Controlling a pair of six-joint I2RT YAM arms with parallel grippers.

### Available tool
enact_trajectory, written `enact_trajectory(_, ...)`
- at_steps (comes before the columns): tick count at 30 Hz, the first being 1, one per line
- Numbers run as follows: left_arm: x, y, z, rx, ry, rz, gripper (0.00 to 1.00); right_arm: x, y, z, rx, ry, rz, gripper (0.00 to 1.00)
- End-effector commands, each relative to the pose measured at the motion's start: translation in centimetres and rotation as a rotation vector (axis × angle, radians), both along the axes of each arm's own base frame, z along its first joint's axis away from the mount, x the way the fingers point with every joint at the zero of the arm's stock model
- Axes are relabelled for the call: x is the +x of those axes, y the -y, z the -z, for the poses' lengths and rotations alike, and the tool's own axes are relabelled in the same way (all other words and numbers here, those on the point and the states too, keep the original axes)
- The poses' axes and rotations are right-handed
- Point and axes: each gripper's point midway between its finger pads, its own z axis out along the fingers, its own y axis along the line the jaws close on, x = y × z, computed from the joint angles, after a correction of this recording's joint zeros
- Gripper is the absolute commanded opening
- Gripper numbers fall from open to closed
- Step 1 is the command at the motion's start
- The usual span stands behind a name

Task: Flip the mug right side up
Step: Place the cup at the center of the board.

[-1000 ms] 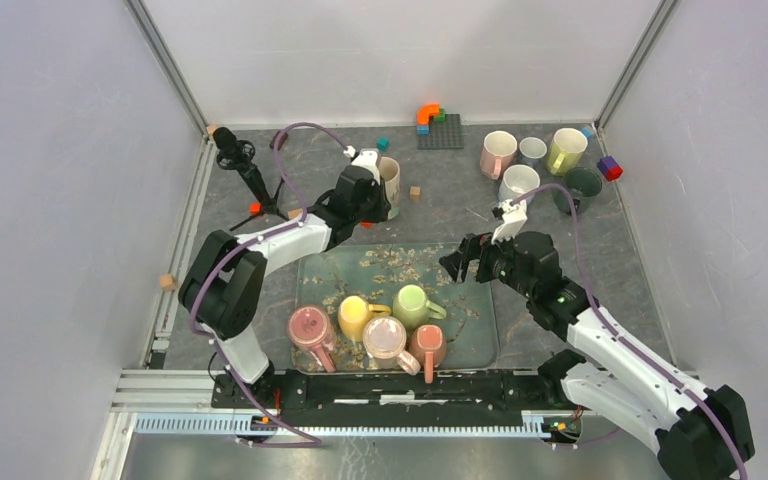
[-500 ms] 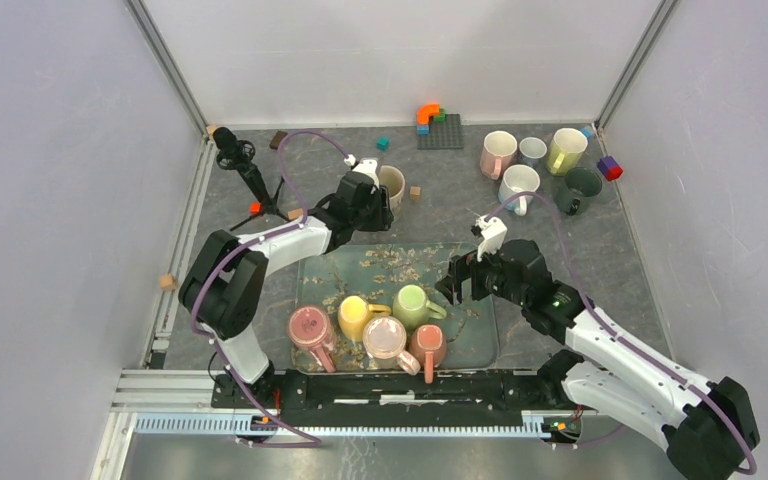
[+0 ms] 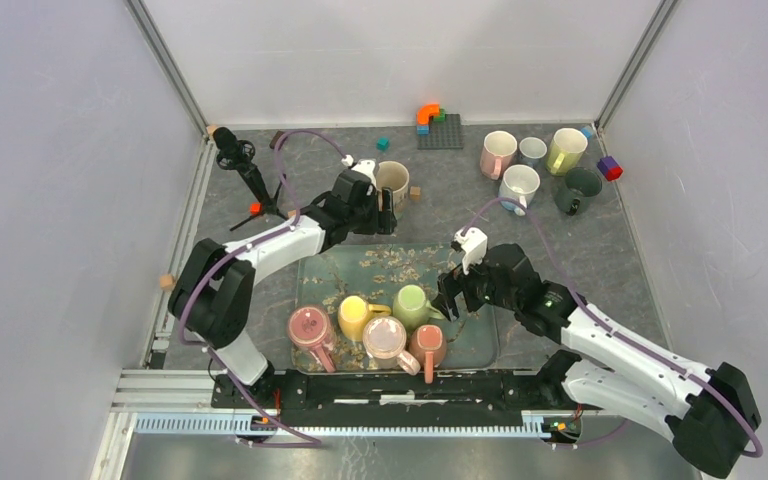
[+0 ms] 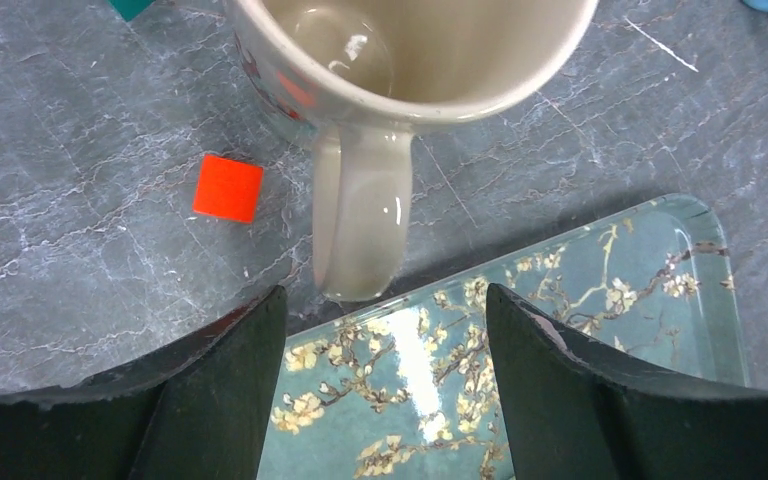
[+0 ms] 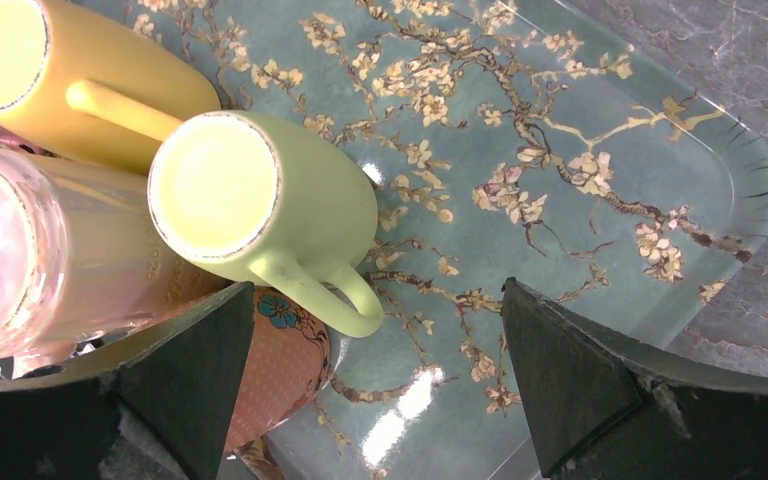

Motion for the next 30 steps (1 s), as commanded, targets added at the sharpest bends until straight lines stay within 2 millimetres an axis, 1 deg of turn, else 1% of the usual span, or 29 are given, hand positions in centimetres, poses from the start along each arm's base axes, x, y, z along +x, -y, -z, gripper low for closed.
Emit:
enact_trajectory(1,0.1,0.9,-3.8,-0.062,0.052,0.014,0.8,0.6,-0.8,-1.7,-0.001,0.061,-0.034,0.98)
enact_trajectory(7,-0.2,0.8,-4.6,-0.066,0.06,0.024,0.82,0.3,-1.3,-1.7,-0.033,0.071,-0.087,0.98)
enact_trajectory(11,-0.4,0.5,-5.6,-0.064,0.068,0.023,0.85,0.3,-1.6,-1.8,-0.061,0.082,-0.119,0.97)
enact_trajectory(15,-0.8,0.1,-6.9,-0.069,0.076,0.018,0.87,0.2,-2.0,-1.6,-0.081,0.078,-0.156,0.92)
enact_trajectory(21,-1.3,-0.7,-8.8,-0.099,0.081,0.008,0.89,-0.4,-2.6,-1.0,-0.112,0.064,-0.225,0.81)
enact_trajectory(26,-2.2,-0.8,-10.2,-0.137,0.078,0.029,0.92,-1.2,-3.1,-0.5,-0.138,0.056,-0.279,0.79)
enact_trajectory(30,-2.8,-1.1,-11.1,-0.157,0.084,0.034,0.93,-1.4,-3.8,0.2,-0.164,0.036,-0.303,0.74)
